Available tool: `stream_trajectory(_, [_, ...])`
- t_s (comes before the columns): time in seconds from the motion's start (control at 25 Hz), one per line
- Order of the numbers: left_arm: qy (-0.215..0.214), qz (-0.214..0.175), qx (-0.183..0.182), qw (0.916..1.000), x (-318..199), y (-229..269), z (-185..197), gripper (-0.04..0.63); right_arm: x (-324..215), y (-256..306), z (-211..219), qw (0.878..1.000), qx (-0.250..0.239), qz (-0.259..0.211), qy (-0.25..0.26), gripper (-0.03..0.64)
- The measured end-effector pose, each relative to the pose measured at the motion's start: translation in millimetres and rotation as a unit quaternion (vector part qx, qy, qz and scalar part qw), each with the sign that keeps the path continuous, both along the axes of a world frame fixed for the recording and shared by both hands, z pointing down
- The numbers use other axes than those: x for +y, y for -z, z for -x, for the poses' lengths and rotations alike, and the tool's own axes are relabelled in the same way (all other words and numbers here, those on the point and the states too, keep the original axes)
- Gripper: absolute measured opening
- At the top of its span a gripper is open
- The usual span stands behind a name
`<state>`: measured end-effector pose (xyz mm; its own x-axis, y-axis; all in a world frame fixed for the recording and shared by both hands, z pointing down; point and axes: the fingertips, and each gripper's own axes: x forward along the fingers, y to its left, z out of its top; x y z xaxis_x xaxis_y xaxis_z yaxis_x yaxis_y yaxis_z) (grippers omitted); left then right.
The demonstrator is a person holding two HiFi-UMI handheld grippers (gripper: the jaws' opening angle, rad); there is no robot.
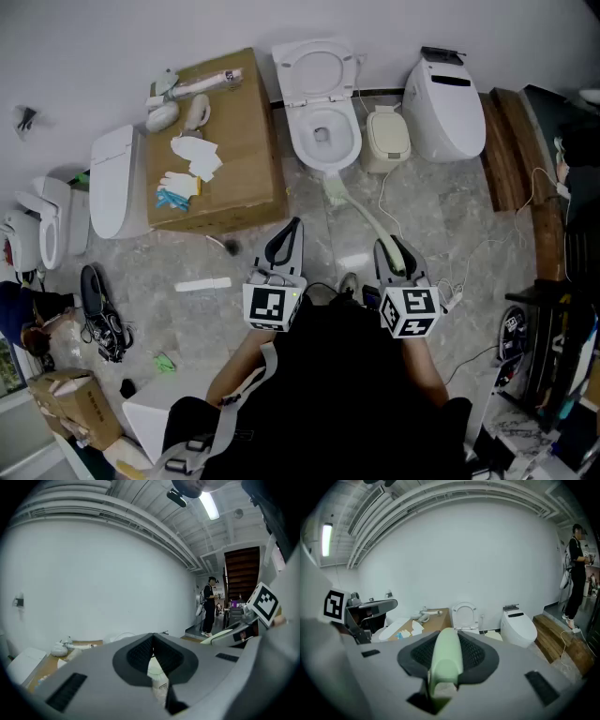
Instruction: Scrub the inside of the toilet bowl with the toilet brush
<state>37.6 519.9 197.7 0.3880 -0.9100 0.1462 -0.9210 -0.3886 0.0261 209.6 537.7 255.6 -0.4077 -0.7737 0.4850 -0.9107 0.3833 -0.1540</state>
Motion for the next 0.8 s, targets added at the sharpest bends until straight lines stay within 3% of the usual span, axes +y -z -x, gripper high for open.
stream_trajectory(0.2, [-0.004, -0.009, -0.001, 0.9999, 0, -2, 6, 0.008, 2, -1, 6, 1.000, 0.002, 0.001, -0.001, 0.123])
stream_trajectory(0.4, [-0.006, 0.006, 0.003, 1.0000, 1, -9, 19, 0.008, 0, -6, 14, 1.000, 0.012, 0.009, -0.008, 0.123])
stream_trajectory(0.8, [-0.043, -0.001, 0.018, 0.9989, -6, -15, 56, 0.008, -9, -11, 38, 0.998, 0.014, 0.019, -0.066, 0.124])
